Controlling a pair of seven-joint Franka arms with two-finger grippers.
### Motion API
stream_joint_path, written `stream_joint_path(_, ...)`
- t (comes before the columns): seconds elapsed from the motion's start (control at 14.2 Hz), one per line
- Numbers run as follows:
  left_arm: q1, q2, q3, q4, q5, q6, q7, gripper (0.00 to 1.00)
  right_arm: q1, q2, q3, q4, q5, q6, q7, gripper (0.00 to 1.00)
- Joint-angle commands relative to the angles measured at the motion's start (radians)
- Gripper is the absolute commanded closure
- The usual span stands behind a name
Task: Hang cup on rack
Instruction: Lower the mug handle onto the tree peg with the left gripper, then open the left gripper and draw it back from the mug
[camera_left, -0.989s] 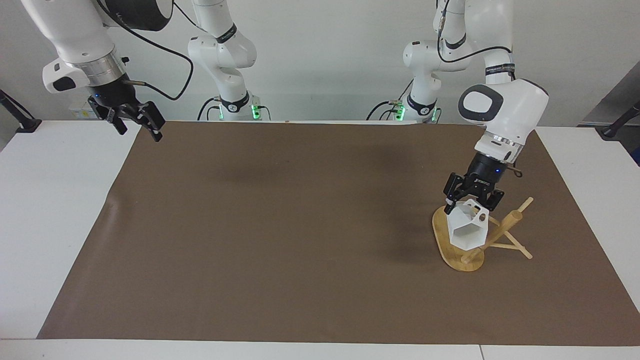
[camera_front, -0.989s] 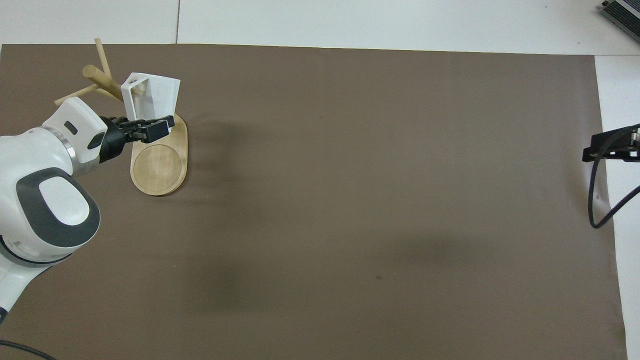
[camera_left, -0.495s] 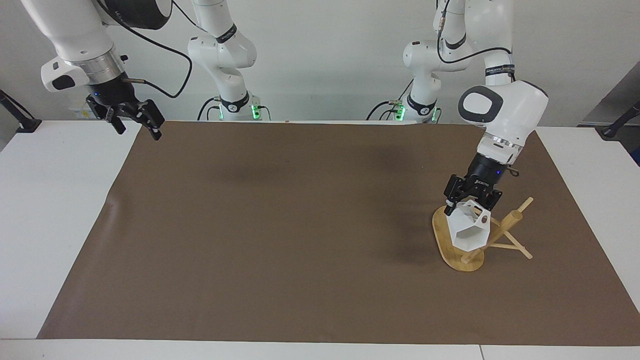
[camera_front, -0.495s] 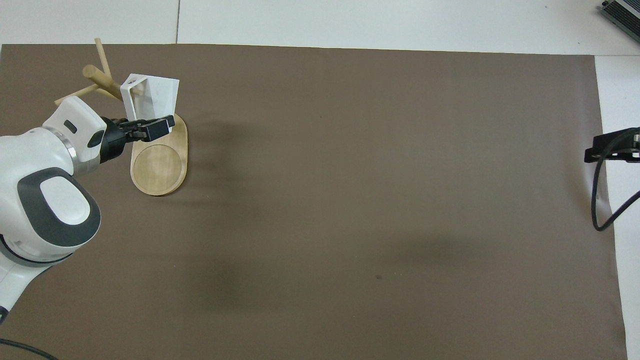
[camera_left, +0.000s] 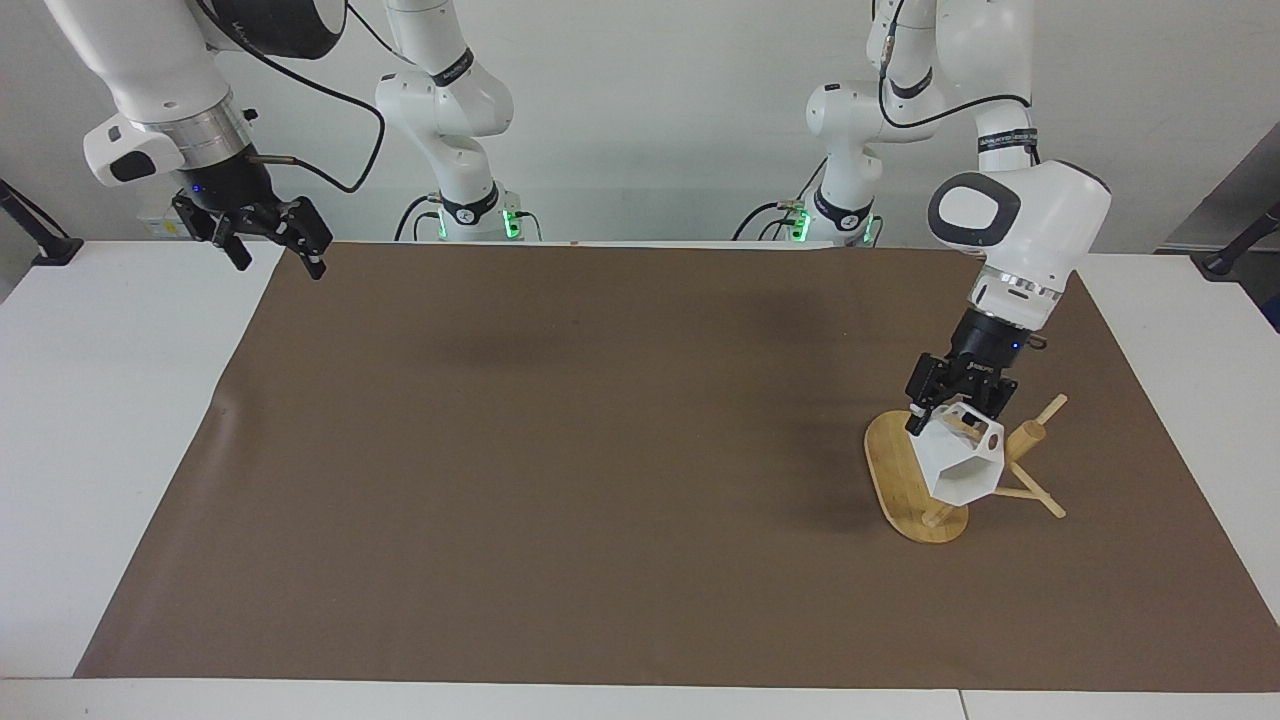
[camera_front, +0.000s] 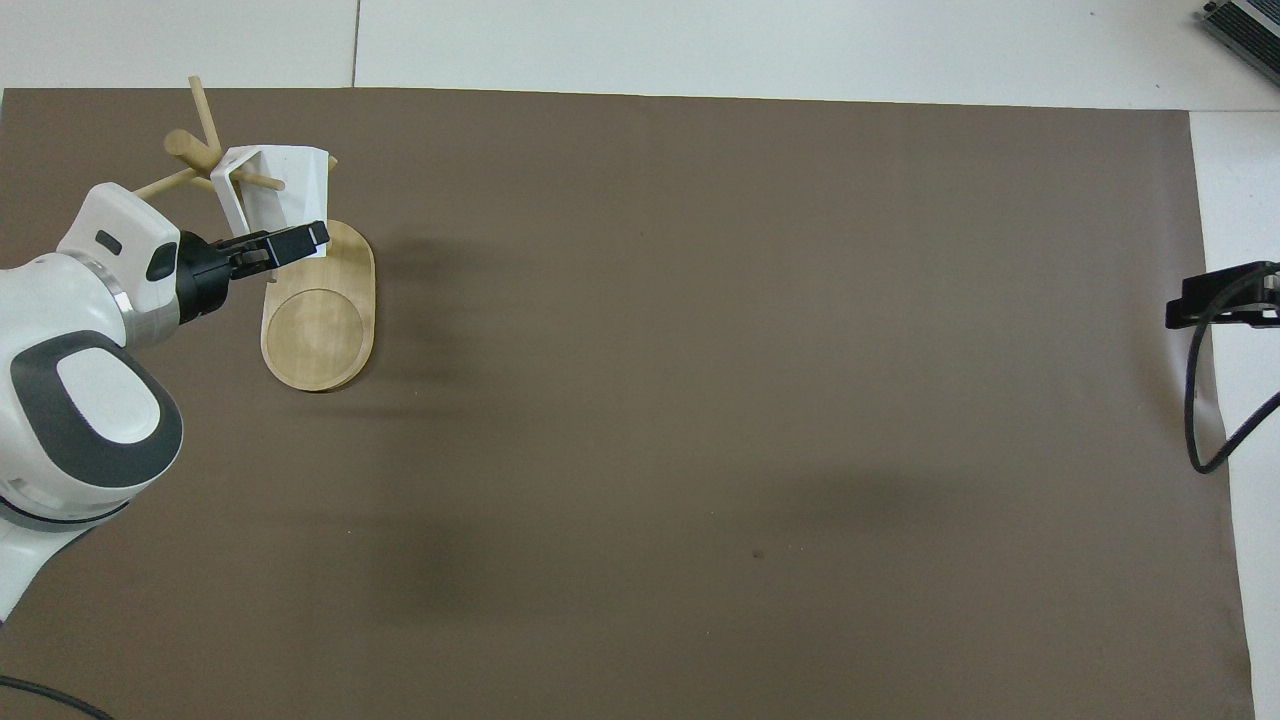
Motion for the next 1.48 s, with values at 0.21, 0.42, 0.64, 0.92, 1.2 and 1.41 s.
stream_joint_path(0.21,-0.009,0.004,-0.002,0.016,0.022,-0.031,-0.041,0.43,0.001,-0.012,-0.001,-0.016,-0.005,-0.002,-0.016,0.00)
stream_joint_path(0.42,-0.012,0.006,-0.004,0.035,0.025,-0.029,-0.041,0.00,-0.006,-0.012,-0.003,-0.019,-0.004,-0.002,-0.018,0.00)
stream_joint_path(0.64,-0.006,0.009,-0.002,0.070,0.117,-0.058,-0.041,0.00,-0.004,-0.012,-0.001,-0.019,-0.004,-0.004,-0.018,0.00)
stream_joint_path(0.92,0.010,-0.011,0.021,0.130,0.263,-0.242,-0.059,0.00,-0.004,-0.012,-0.001,-0.019,-0.004,-0.002,-0.016,0.00)
stream_joint_path(1.2,0.019,-0.065,0.025,0.254,0.572,-0.532,-0.241,0.00,-0.004,-0.012,-0.001,-0.019,-0.004,-0.002,-0.018,0.00)
stream_joint_path(1.41,0.007,-0.083,0.022,0.360,0.679,-0.756,-0.269,0.00,-0.004,-0.012,-0.001,-0.019,-0.004,-0.002,-0.018,0.00)
